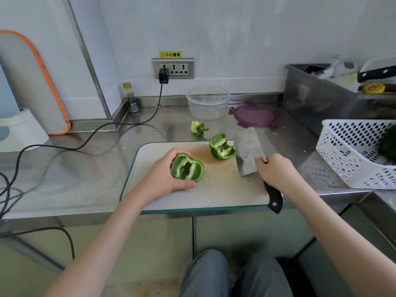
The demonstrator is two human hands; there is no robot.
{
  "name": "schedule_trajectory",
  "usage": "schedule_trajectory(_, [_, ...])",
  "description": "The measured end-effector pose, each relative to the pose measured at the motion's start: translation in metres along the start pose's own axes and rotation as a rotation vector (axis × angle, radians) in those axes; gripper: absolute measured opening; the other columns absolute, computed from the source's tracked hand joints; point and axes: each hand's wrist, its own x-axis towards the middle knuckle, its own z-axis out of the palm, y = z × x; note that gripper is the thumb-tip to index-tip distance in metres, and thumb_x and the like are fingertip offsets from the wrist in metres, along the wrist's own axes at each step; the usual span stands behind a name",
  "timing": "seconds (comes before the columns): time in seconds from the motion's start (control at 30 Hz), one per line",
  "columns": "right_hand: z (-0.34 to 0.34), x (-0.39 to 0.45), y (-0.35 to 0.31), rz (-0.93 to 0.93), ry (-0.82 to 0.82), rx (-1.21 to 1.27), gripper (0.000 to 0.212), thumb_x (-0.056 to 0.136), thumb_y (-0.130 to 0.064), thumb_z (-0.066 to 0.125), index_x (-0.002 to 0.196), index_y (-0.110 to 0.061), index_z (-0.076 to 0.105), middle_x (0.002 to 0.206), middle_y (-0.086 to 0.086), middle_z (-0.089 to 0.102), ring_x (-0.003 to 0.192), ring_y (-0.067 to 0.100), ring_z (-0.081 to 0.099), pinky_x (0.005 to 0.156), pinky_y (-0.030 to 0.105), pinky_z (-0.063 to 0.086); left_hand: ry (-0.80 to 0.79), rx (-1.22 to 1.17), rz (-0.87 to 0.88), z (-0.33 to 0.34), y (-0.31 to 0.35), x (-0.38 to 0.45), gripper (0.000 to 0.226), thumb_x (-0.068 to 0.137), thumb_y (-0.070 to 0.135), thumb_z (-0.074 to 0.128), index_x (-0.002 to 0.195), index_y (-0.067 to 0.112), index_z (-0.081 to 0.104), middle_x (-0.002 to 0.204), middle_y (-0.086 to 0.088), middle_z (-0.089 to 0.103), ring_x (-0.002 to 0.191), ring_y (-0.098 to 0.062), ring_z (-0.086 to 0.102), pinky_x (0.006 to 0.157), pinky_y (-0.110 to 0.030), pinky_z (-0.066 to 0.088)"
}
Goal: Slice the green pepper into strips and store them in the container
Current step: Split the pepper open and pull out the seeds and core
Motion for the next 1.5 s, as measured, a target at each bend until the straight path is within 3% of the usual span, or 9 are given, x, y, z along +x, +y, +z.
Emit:
schedule_trajectory(0.13, [0.002, 0.004, 0.003, -0.019, 0.118, -0.249, 0.035, 0.095, -0.032, 0.036, 0.071, -0.009, 0.047, 0.069, 0.005, 0.052, 0.061, 0.023, 0.049, 0.052, 0.026, 0.035, 0.151, -0.002, 0.001, 0.003, 0.000, 0.003, 0.071, 0.051, 0.017, 0.092, 0.109, 0.029, 0.053, 0.101, 0.013, 0.060, 0.093, -0.003, 0.057, 0.074, -0.014, 0.044])
schedule_trajectory(0.3, [0.009, 0.009, 0.008, -0.045, 0.090, -0.088, 0.019, 0.092, -0.025, 0.047, 0.098, -0.007, 0.044, 0.098, 0.013, 0.054, 0.081, 0.028, 0.050, 0.061, 0.032, 0.041, 0.127, -0.015, 0.037, 0.001, 0.001, 0.013, 0.069, 0.051, 0.016, 0.092, 0.106, 0.030, 0.053, 0.103, 0.010, 0.060, 0.094, -0.008, 0.059, 0.077, -0.020, 0.048])
schedule_trajectory(0.43, [0.013, -0.003, -0.017, -0.235, 0.346, 0.000, 0.013, 0.092, -0.020, 0.049, 0.095, -0.009, 0.044, 0.098, 0.010, 0.050, 0.091, 0.031, 0.049, 0.070, 0.035, 0.041, 0.102, -0.132, 0.050, 0.004, 0.010, 0.025, 0.070, 0.058, 0.008, 0.088, 0.110, 0.026, 0.046, 0.101, 0.008, 0.055, 0.084, 0.007, 0.055, 0.071, -0.006, 0.042])
schedule_trajectory(0.57, [0.033, -0.015, -0.071, -0.423, 0.086, 0.236, 0.021, 0.094, -0.028, 0.051, 0.077, -0.019, 0.042, 0.066, -0.007, 0.050, 0.058, 0.008, 0.046, 0.048, 0.019, 0.033, 0.059, -0.243, 0.035, 0.014, 0.015, 0.039, 0.070, 0.062, 0.002, 0.084, 0.115, 0.022, 0.043, 0.104, 0.001, 0.058, 0.084, 0.003, 0.057, 0.072, -0.008, 0.044])
schedule_trajectory(0.77, [0.073, 0.008, -0.109, -0.459, 0.114, 0.261, 0.012, 0.093, -0.020, 0.051, 0.093, -0.009, 0.045, 0.079, 0.006, 0.059, 0.072, 0.025, 0.055, 0.058, 0.029, 0.032, 0.026, -0.614, -0.081, 0.010, 0.010, 0.054, 0.076, 0.064, -0.026, 0.055, 0.126, 0.018, 0.048, 0.106, -0.007, 0.060, 0.085, -0.010, 0.061, 0.063, -0.019, 0.051])
schedule_trajectory(0.93, [0.089, 0.022, -0.138, -0.442, 0.171, 0.065, 0.031, 0.095, -0.032, 0.043, 0.115, -0.009, 0.038, 0.100, 0.011, 0.059, 0.091, 0.033, 0.060, 0.062, 0.034, 0.037, -0.063, -1.001, -0.207, -0.012, 0.010, 0.070, 0.051, 0.059, -0.003, 0.049, 0.105, 0.019, 0.054, 0.099, -0.012, 0.058, 0.090, -0.025, 0.054, 0.068, -0.031, 0.046])
schedule_trajectory(1.07, [0.101, 0.036, -0.150, -0.478, 0.214, -0.115, 0.027, 0.092, -0.015, 0.041, 0.120, -0.013, 0.039, 0.104, 0.006, 0.062, 0.095, 0.030, 0.064, 0.062, 0.032, 0.038, 0.010, -0.833, -0.234, -0.014, 0.005, 0.080, 0.016, 0.092, 0.014, 0.054, 0.099, 0.025, 0.046, 0.107, -0.006, 0.056, 0.090, -0.016, 0.057, 0.066, -0.029, 0.050])
schedule_trajectory(1.3, [0.120, 0.045, -0.150, -0.570, 0.279, -0.028, 0.029, 0.097, -0.031, 0.034, 0.116, -0.015, 0.050, 0.092, 0.012, 0.067, 0.086, 0.035, 0.062, 0.060, 0.031, 0.031, 0.035, -0.794, -0.187, -0.018, -0.012, 0.087, 0.018, 0.088, 0.011, 0.045, 0.095, 0.024, 0.055, 0.101, -0.012, 0.054, 0.085, -0.020, 0.051, 0.067, -0.033, 0.041])
schedule_trajectory(1.5, [0.125, 0.048, -0.145, -0.649, 0.319, -0.031, 0.026, 0.097, -0.024, 0.037, 0.115, -0.014, 0.052, 0.090, 0.012, 0.067, 0.084, 0.035, 0.062, 0.059, 0.030, 0.029, 0.048, -0.842, -0.238, -0.015, -0.013, 0.089, 0.021, 0.072, 0.026, 0.050, 0.091, 0.022, 0.058, 0.125, -0.027, 0.052, 0.099, -0.026, 0.052, 0.081, -0.039, 0.041])
